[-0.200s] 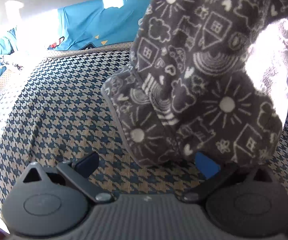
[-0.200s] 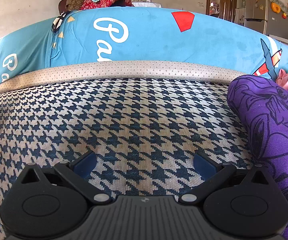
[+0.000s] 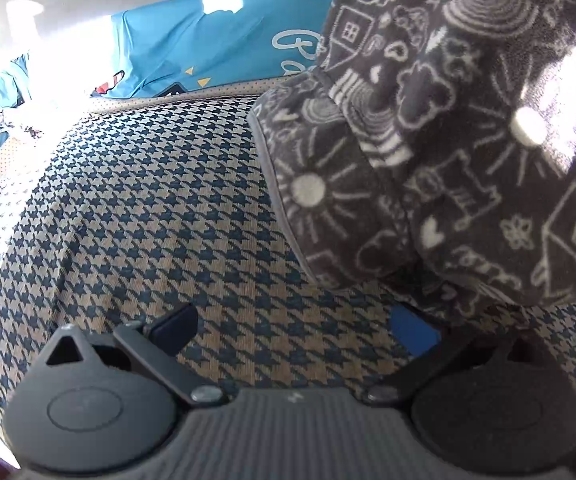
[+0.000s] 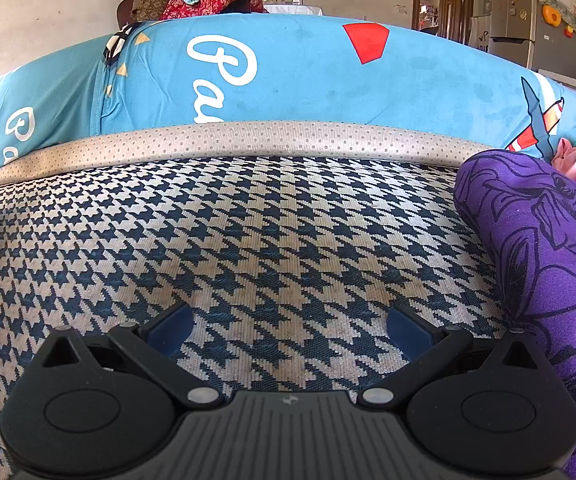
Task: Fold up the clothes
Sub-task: 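Grasp the grey doodle-print fleece with the left gripper and lift it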
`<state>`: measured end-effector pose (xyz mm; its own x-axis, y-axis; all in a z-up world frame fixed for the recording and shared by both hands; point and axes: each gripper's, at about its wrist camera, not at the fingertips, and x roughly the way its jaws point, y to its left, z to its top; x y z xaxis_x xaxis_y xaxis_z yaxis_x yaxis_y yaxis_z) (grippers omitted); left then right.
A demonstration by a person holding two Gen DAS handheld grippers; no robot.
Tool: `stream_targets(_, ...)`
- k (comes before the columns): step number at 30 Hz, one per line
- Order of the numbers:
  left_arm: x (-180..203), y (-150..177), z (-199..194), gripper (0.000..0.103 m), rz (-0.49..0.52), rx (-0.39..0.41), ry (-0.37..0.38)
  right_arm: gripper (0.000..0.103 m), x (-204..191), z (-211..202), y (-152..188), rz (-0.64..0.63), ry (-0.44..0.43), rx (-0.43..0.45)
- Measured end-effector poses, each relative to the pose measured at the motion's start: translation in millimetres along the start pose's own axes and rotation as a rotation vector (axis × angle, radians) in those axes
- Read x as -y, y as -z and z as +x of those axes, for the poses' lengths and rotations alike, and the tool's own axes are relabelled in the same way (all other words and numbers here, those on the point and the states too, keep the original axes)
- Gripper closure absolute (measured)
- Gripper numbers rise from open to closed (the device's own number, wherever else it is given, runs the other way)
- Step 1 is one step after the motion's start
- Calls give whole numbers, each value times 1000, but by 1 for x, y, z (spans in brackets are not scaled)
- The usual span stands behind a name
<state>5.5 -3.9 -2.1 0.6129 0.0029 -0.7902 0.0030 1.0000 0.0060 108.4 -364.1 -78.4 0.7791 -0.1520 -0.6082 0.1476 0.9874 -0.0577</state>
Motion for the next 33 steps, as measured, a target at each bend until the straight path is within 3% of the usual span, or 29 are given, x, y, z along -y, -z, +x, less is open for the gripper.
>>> stream_targets(12, -1, 11, -15, 0, 3, 12, 29, 0, 0, 0, 0, 0, 0, 0)
stream_targets(23, -12, 12, -17, 0, 39, -29, 52, 0, 0, 0, 0, -1, 1, 0)
stream_targets(33, -37, 2, -39, 0, -2, 17, 66, 0, 0, 0, 0, -1, 1, 0)
